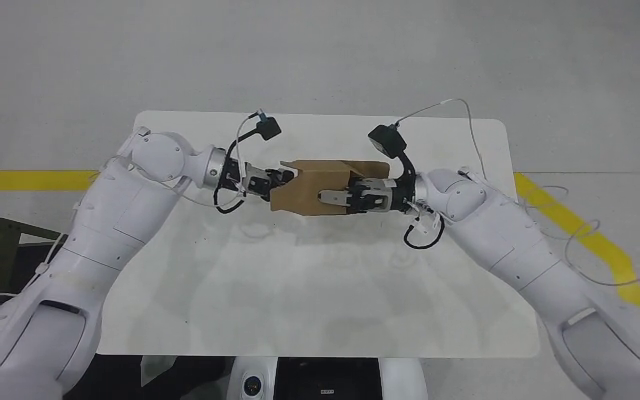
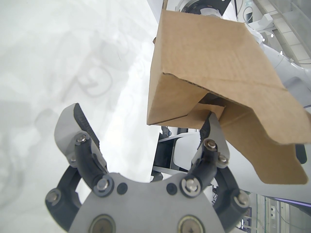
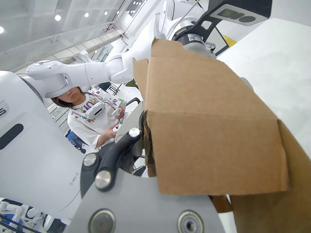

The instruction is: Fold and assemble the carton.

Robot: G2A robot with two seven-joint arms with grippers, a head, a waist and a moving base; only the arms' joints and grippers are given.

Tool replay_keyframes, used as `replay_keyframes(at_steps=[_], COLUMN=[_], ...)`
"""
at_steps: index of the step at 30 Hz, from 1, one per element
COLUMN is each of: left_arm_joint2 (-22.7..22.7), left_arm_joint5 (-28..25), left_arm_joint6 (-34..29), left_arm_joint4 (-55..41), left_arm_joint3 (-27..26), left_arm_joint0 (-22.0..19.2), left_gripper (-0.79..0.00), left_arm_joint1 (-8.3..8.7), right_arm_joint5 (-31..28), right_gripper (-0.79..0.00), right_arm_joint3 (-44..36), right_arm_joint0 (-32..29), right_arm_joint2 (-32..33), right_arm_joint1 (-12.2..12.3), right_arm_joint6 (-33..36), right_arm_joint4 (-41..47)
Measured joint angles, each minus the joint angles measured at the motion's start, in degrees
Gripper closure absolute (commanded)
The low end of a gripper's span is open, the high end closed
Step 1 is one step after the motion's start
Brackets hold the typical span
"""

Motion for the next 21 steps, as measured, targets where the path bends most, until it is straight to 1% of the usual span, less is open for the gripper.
replay_keyframes(at_steps=[4,10,17,21], left_arm_joint2=[-0.09,-1.74,-5.25,-6.37], left_arm_joint5=[0.00,-0.29,-0.69,-0.52], left_arm_joint6=[0.00,0.29,0.69,0.51], left_arm_joint4=[0.07,-0.42,-1.32,-1.38], left_arm_joint3=[0.04,1.25,2.07,1.44], left_arm_joint0=[0.09,-0.09,0.22,0.81], left_gripper=[-0.785,-0.785,-0.785,-0.785], left_arm_joint1=[0.00,0.42,1.51,1.96], right_arm_joint5=[0.00,0.00,0.01,0.00], right_gripper=[0.000,0.000,0.000,0.000], right_arm_joint3=[0.54,0.92,-0.19,-1.41], right_arm_joint0=[-0.05,-0.28,0.47,1.38], right_arm_joint2=[0.22,-0.95,-4.71,-6.82], right_arm_joint1=[0.51,2.26,4.72,5.47], right_arm_joint6=[0.00,0.01,0.02,0.01], right_arm_joint4=[-0.04,-1.28,-2.11,-1.70])
